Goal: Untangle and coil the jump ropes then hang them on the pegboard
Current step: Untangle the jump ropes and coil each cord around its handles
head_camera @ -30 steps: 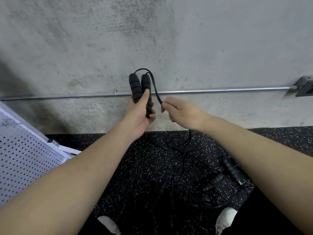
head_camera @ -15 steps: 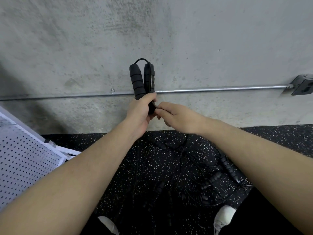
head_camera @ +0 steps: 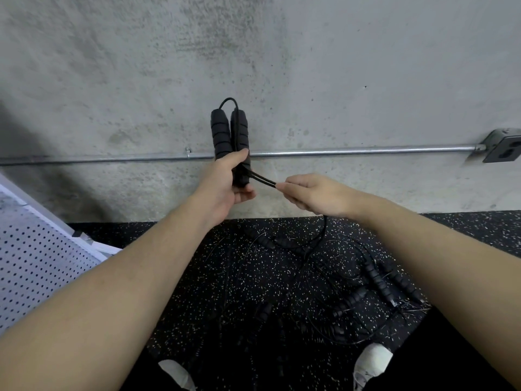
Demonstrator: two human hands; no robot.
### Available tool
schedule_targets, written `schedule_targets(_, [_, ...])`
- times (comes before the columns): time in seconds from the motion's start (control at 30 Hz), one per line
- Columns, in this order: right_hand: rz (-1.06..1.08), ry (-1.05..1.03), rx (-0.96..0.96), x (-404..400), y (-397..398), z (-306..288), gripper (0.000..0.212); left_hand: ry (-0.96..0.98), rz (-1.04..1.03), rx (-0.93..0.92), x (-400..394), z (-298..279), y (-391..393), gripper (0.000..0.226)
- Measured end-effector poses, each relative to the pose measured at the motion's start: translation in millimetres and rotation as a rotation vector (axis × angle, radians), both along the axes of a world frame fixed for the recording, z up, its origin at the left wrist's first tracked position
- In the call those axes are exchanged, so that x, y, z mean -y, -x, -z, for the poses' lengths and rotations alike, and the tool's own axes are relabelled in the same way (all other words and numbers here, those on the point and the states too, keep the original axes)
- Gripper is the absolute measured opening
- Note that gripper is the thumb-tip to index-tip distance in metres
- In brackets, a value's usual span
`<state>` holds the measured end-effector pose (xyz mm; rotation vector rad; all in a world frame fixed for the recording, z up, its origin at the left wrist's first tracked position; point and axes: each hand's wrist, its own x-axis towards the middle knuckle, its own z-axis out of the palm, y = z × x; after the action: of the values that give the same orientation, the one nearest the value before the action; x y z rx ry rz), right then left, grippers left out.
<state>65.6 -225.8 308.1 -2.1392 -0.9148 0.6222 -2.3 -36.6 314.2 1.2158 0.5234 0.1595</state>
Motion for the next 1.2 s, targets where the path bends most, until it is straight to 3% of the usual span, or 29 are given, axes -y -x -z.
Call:
schedule_targets(0.2, [0.011,0.008,-0.077,9.5,-3.2,-2.4,0.051,0.224,0.192,0.083,-5.9,-8.4,4.1,0.016])
schedule_targets(0.33, [-0.026,-0.098,-0.252,16.6,-11.9,-2.0,0.030,0.305,0.195,0.111,-16.8,-13.5,5.8,0.019])
schedule_targets(0.5, [0.025,-0.121,-0.252,26.1,-18.4,0.5,0.027,0.208,0.331,0.085,-17.5,-14.2,13.4,0.021])
schedule_targets(0.63, [0.102,-0.116,-0.270,27.0,-21.1,0.6,0.033,0.154,0.459,0.075,-16.0,-17.0,20.9,0.045])
schedule_targets(0.77, [0.168,-0.129,-0.288,25.5,-24.5,2.1,0.031,0.101,0.623,0.018,-14.5,-13.4,24.3,0.054])
schedule_targets(0.87, [0.208,-0.130,-0.279,20.9,-24.1,3.2,0.028,0.067,0.720,-0.024,-9.9,-12.4,26.5,0.041])
schedule_targets(1.0, [0.200,-0.134,-0.262,17.2,-25.0,5.2,0.028,-0.014,0.929,-0.098,-4.3,-11.3,27.7,0.046])
schedule_targets(1.07, [0.171,-0.057,-0.213,18.6,-26.7,8.0,0.033,-0.104,1.056,-0.116,-3.6,-10.2,26.8,0.042])
schedule_targets(1.2, [0.106,0.016,-0.247,31.5,-28.7,5.8,0.022,-0.303,1.151,-0.162,4.5,-11.9,26.7,0.030])
